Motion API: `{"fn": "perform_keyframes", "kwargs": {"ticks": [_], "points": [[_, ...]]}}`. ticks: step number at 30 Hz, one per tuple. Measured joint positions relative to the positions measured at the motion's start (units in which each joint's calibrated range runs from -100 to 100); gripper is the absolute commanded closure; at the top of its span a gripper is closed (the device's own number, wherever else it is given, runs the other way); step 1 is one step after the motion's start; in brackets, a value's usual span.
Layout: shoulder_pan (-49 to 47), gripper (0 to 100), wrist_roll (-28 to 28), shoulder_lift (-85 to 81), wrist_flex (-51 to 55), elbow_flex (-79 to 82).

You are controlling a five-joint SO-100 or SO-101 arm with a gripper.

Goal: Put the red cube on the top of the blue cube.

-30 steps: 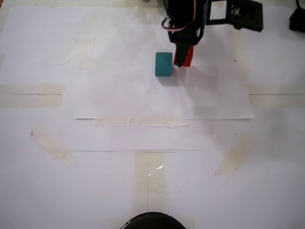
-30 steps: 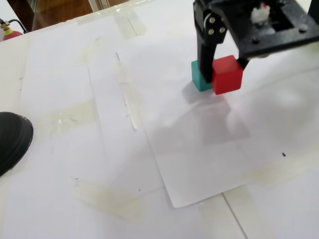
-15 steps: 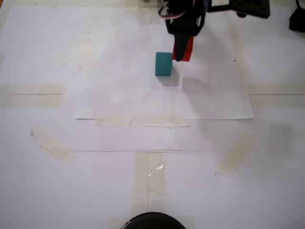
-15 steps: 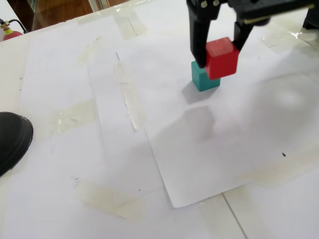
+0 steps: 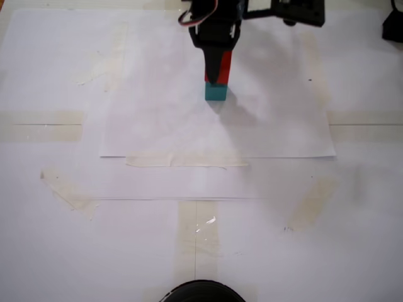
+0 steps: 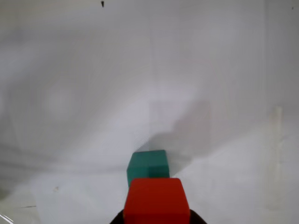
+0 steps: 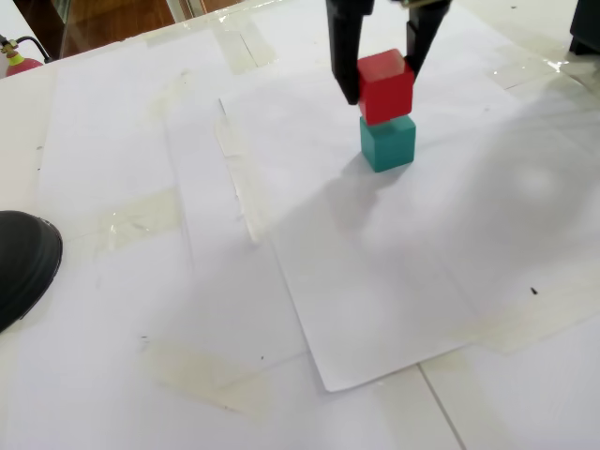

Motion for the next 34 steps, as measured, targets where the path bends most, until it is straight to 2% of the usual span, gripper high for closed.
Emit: {"fn": "perform_keyframes", "kwargs": {"ticks": [24, 34], "points": [[-0.6, 89, 0.1, -0.3, -5.6, 7.0], [-0.9, 68, -1.4, 0.0, -5.3, 8.0]]}}
